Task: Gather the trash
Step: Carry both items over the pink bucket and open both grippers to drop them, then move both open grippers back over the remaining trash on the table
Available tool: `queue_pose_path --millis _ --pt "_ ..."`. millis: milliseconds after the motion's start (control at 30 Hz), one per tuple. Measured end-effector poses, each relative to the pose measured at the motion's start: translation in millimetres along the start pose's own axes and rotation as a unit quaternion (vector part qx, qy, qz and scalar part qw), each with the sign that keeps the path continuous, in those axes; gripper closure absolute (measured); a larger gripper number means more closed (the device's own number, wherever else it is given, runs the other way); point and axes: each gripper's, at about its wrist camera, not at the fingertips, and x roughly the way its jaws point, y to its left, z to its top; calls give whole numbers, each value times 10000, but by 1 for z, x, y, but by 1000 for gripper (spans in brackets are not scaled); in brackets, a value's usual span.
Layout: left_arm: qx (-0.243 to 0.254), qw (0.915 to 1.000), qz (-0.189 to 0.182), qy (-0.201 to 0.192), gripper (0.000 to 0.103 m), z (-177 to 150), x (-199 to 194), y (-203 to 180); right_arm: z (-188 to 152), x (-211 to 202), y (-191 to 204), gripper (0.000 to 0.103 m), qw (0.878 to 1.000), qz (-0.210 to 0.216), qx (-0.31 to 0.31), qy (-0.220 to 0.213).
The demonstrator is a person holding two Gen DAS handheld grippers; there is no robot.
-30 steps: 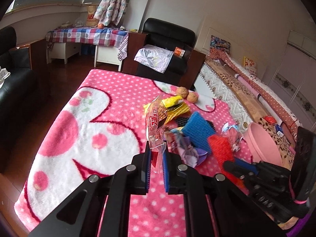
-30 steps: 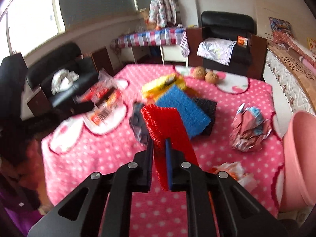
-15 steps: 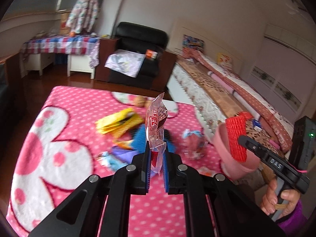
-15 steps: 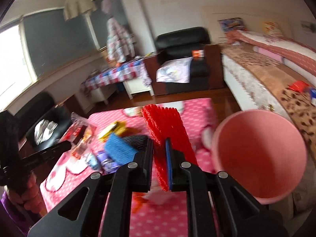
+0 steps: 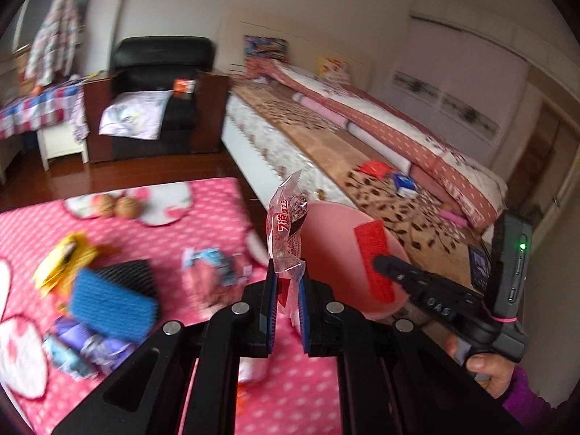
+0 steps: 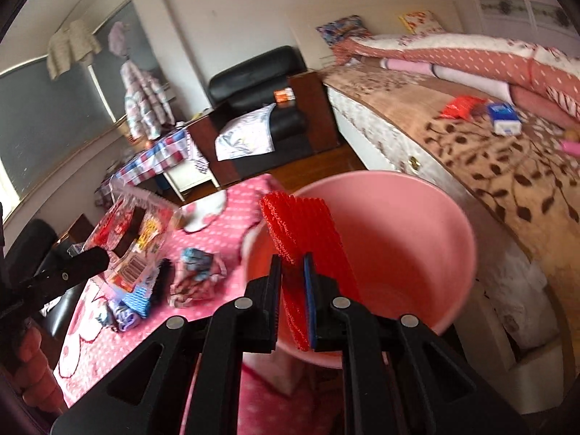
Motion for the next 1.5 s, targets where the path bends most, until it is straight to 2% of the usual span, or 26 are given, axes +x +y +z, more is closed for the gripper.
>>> queue_pose_path --millis 200,400,633,767,867,933,1033,1167,1500 --pt "221 9993 -132 279 94 9 45 -32 2 9 -22 91 9997 -37 207 92" --pt "195 9985 -96 508 94 11 79 -38 2 14 -30 91 9997 -79 166 140" --pt "4 9975 -85 706 94 9 101 -34 4 21 -37 91 9993 -185 185 261" --pt "-63 9971 -99 754 93 8 106 -32 5 23 -37 91 9990 -297 171 277" --pt "-93 9969 -110 770 87 10 105 -30 7 25 -37 91 9986 -368 214 328" --pt "-69 9970 -116 768 75 12 104 -30 8 28 -39 90 9981 -377 321 367" --pt "-34 9976 -105 685 64 16 99 -28 9 30 -40 85 9973 -418 441 407" --pt "29 9979 -118 641 62 20 94 -26 8 33 -38 75 9969 -424 461 482" --pt "-113 9982 -120 576 61 24 81 -8 3 31 -16 73 9973 -437 382 460"
